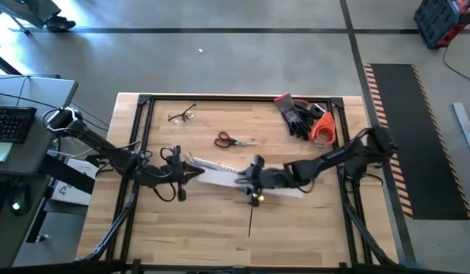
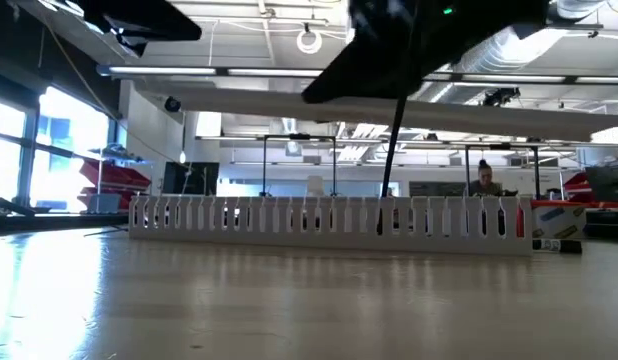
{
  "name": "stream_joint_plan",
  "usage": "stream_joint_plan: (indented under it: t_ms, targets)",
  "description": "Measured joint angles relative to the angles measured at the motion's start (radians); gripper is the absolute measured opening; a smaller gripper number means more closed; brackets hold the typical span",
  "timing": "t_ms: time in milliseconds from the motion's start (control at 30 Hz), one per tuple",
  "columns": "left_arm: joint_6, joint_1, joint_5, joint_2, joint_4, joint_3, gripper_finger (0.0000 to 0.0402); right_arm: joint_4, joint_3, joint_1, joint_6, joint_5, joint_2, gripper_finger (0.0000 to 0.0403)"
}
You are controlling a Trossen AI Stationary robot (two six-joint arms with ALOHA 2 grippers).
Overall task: Ziptie cables
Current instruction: Close the white cable duct lid
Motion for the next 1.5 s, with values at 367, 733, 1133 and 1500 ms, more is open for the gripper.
stream_joint_plan:
  t_ms: [367, 733, 1133, 1500]
  targets:
    - [-0.053, 0.082, 0.129, -0.023, -0.155, 0.0, 0.0, -0.208, 0.301, -0.163, -0.034, -0.117, 0.224, 0.0215]
    - [-0.105, 0.115, 0.162, -0.012, -0.194, -0.054, 0.0, -0.395, 0.487, -0.199, -0.009, -0.128, 0.345, 0.0215]
    - [-0.121, 0.225, 0.253, -0.007, -0.018, -0.214, 0.0, -0.413, 0.487, -0.198, 0.035, -0.13, 0.345, 0.0215]
    - [-0.095, 0.312, 0.344, -0.007, 0.075, -0.278, 0.0, -0.432, 0.487, -0.198, 0.06, -0.151, 0.345, 0.0215]
